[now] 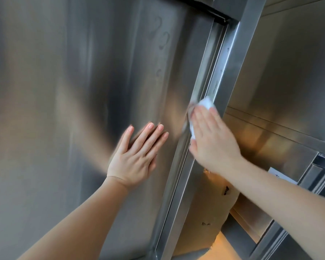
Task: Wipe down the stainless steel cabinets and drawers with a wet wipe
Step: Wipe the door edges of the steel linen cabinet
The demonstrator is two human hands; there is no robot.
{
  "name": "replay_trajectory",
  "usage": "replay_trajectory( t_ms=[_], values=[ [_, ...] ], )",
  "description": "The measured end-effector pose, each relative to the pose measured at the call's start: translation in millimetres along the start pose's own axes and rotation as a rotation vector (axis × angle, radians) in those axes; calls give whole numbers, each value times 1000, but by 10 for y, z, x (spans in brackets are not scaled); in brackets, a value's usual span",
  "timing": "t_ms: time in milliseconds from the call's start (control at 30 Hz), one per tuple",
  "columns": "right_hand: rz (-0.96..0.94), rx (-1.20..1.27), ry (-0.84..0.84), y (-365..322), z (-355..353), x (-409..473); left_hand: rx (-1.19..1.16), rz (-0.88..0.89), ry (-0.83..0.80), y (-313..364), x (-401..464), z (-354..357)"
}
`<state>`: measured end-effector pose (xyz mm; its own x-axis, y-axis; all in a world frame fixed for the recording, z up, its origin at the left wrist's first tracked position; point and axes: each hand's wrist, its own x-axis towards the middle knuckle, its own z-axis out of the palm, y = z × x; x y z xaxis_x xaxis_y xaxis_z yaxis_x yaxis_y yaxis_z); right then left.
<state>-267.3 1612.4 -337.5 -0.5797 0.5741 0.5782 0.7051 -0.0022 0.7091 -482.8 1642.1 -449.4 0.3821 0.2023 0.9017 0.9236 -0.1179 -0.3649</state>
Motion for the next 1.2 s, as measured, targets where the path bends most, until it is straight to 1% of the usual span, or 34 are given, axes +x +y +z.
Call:
replay_trajectory(
  t_ms=[100,167,200,267,367,433,500,600,667,700,767,867,933,1000,1067,1133,1200],
  values=[
    [219,53,127,347,-90,536,1,-4,-5,19,3,-18],
    [300,77,164,438,-100,720,6,-3,-13,19,2,-14],
    [308,91,167,372,-62,684,9,-2,-12,15,0,-9],
    [257,117,115,34,109,357,15,4,-8,4,-2,7],
    [40,119,-27,-692,395,-500,25,16,-10,-5,-4,36],
    [-84,107,-102,-906,485,-824,26,12,-1,-3,-7,42],
    [-60,104,-76,-818,473,-737,28,11,7,0,1,34],
    [101,117,69,-449,424,-324,26,8,7,2,5,19],
    [161,154,133,-323,436,-175,29,8,5,7,7,12],
    [166,166,148,-364,471,-197,27,9,1,6,4,10],
    [102,167,117,-652,616,-475,25,9,1,3,-6,13],
    [-148,161,-15,-1183,848,-1148,39,11,-5,-2,-15,17],
    [-216,174,-81,-1304,885,-1348,58,17,-12,-1,-11,12],
    [-146,188,-28,-1251,865,-1239,60,21,-14,-3,3,-1],
    [19,174,83,-1062,819,-946,44,15,-11,-2,14,-11],
    [148,175,143,-841,761,-644,46,13,-11,3,15,-14],
    [176,194,172,-825,767,-576,56,17,-21,5,11,-21]
  ],
)
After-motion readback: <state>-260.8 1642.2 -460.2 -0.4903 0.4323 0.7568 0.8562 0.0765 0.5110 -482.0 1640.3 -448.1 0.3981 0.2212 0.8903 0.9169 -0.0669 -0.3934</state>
